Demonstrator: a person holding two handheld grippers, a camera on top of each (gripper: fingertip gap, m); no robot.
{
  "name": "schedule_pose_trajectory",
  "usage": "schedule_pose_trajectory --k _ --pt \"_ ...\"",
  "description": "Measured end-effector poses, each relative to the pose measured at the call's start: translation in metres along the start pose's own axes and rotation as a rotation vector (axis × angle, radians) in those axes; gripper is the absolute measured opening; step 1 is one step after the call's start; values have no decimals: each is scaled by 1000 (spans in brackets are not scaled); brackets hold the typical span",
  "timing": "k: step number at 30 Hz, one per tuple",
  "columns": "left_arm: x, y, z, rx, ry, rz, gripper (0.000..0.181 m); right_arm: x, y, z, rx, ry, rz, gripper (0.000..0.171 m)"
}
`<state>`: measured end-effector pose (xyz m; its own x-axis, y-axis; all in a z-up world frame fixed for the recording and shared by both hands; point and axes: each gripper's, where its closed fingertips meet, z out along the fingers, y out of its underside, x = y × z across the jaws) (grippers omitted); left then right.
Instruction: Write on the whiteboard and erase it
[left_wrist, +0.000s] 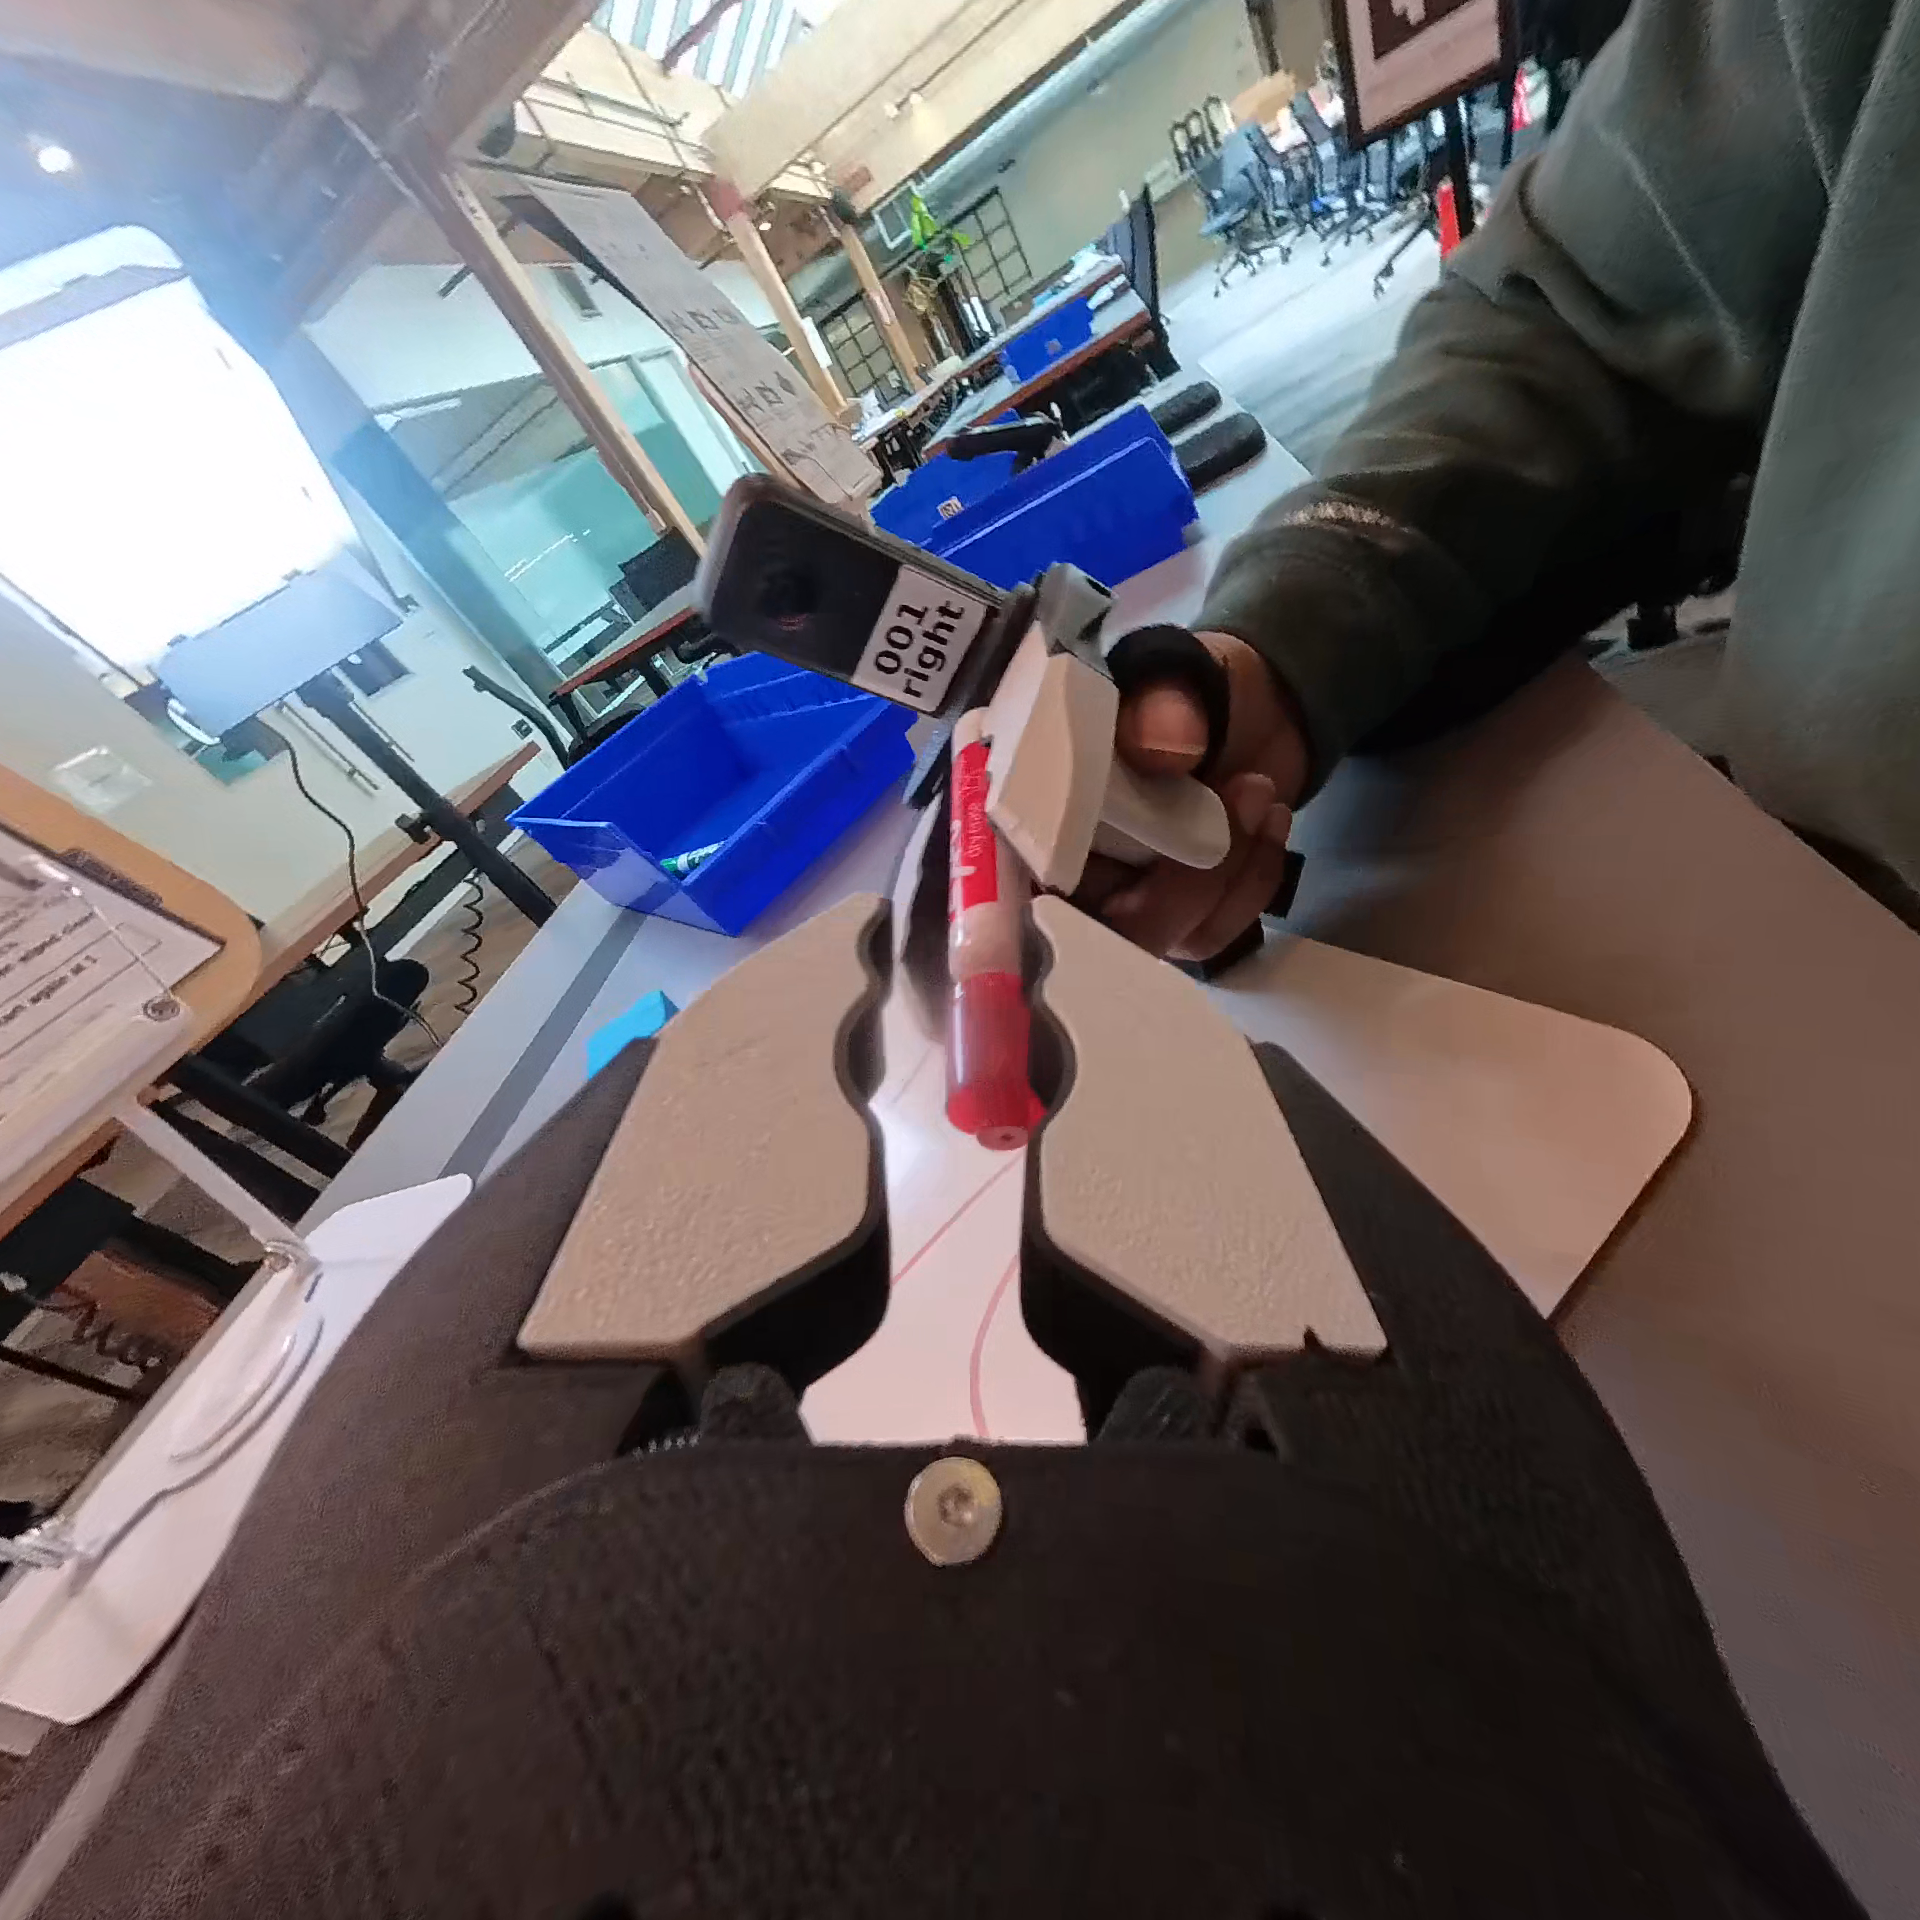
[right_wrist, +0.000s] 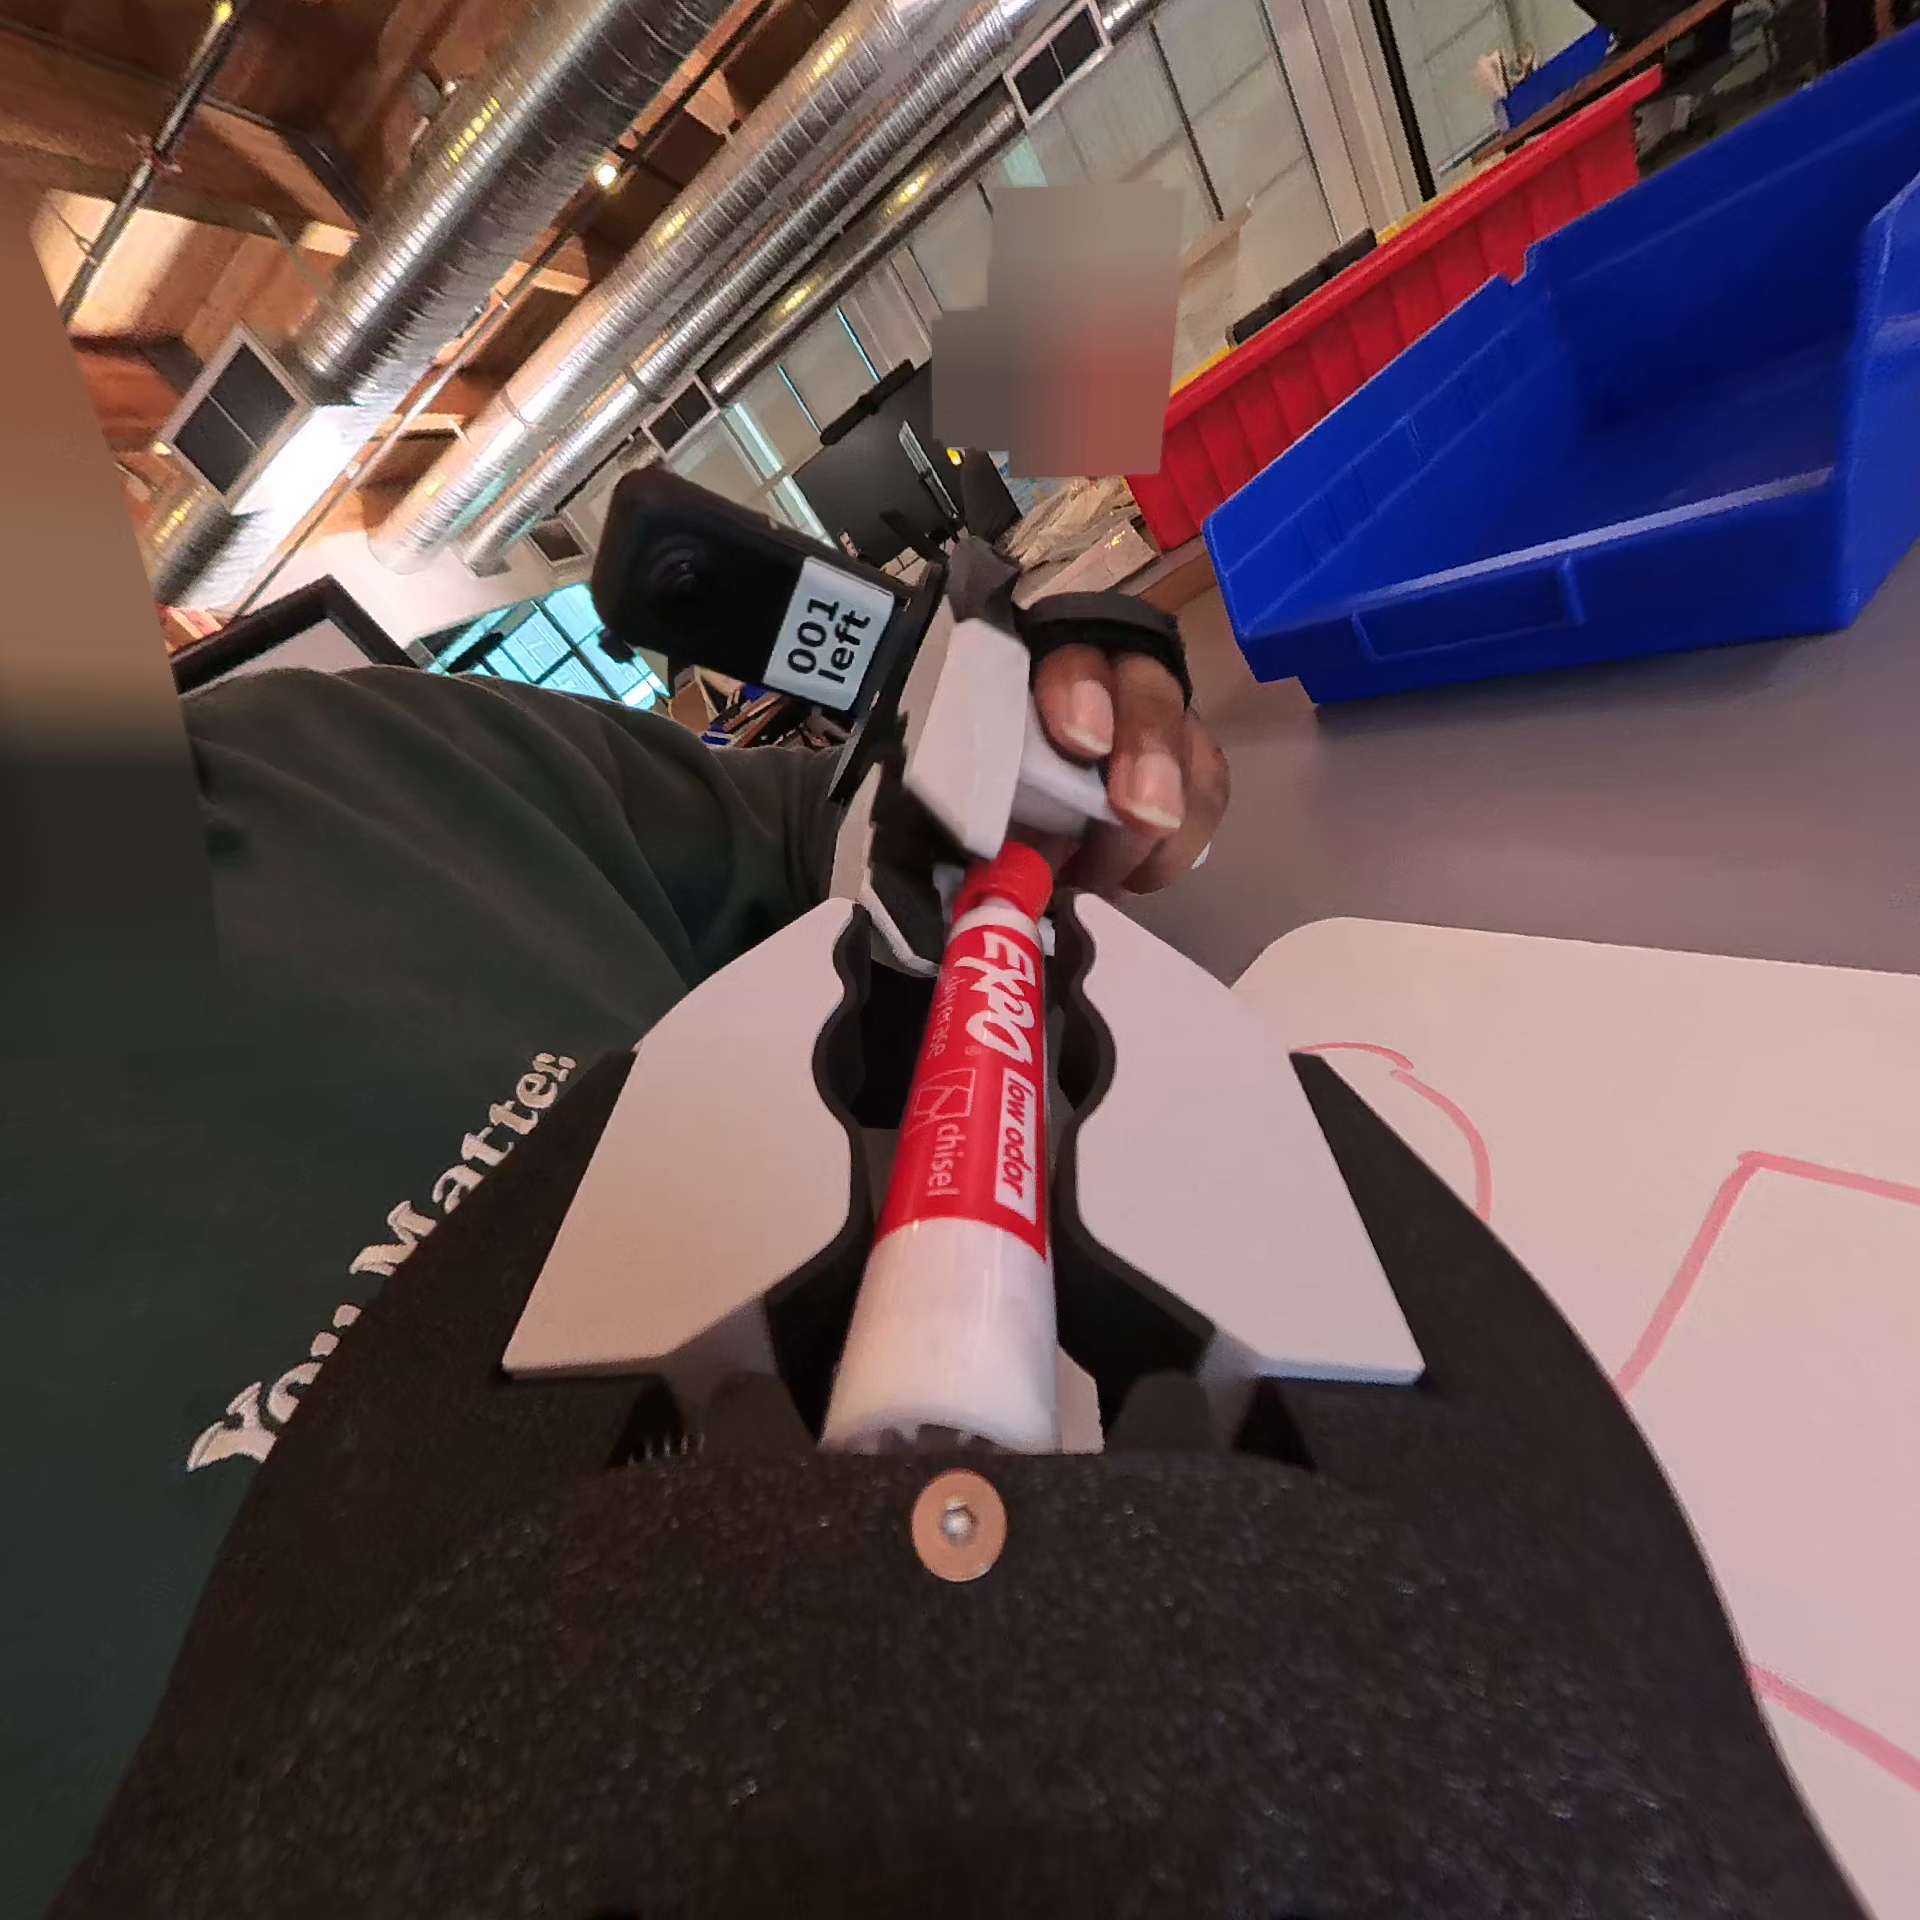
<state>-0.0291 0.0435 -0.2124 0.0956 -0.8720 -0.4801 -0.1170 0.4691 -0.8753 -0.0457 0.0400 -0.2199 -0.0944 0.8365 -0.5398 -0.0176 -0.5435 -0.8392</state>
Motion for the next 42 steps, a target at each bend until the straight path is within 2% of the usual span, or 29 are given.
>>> schedule_pose_trajectory --k 4,10,15,22,23,26,27,30,33,38,42 --pt "-5 -7 -7 47 -6 -47 29 2 -9 -7 55 3 -3 34" --pt "-3 6 -4 -7 4 -46 28 1 -13 -13 88 -28 26 34" --pt "6 8 -1 -32 45 -30 17 0 -4 -8 41 -31 21 34" --pt "13 14 -1 -88 82 -9 15 3 2 -6 6 -23 55 34" --pt "16 13 -1 -87 94 -8 1 3 6 -5 -14 -13 54 34" --pt "24 11 3 -86 102 41 0 -3 33 13 -147 5 -33 34" --pt "21 9 2 -81 97 66 0 -4 25 13 -97 29 -104 34" --pt "10 -1 -4 -39 84 2 0 -7 6 10 -38 -2 -60 34" --pt "-1 0 -7 -11 35 -35 2 -1 -2 1 2 29 -64 34" --pt "-8 4 -7 9 6 -98 16 3 -14 -11 90 19 -3 34" --pt "-18 3 -12 20 -19 -117 16 7 -18 -15 120 16 30 34"
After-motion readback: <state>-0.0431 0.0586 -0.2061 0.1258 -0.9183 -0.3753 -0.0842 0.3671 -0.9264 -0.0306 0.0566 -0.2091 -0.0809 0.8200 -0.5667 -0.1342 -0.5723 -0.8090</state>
